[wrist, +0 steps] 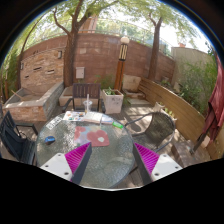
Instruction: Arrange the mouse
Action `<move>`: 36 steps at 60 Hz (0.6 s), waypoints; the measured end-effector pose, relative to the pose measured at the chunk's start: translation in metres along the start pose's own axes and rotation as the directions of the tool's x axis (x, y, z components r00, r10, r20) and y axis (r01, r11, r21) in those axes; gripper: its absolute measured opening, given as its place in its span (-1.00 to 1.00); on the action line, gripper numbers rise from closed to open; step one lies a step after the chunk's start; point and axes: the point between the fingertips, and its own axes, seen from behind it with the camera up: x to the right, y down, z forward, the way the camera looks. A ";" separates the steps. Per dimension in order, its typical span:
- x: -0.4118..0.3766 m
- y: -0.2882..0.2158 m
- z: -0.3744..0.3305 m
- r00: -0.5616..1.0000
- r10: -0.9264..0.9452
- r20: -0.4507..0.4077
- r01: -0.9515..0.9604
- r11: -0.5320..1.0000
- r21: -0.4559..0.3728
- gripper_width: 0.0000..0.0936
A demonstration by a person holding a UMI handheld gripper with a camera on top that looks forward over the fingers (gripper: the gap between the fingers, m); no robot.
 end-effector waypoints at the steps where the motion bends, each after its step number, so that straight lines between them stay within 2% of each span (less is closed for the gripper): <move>1: 0.000 0.001 0.000 1.000 0.004 0.001 -0.004 1.000 -0.002 0.81; 14: -0.001 0.027 0.013 0.999 0.035 0.002 -0.035 0.999 -0.040 0.81; 23: -0.016 0.083 0.028 1.000 0.014 0.005 -0.013 0.994 -0.106 0.84; 29: -0.052 0.127 0.043 0.999 -0.016 0.042 0.022 0.987 -0.160 0.81; 36: -0.124 0.171 0.065 0.991 -0.037 0.130 0.064 0.976 -0.208 0.81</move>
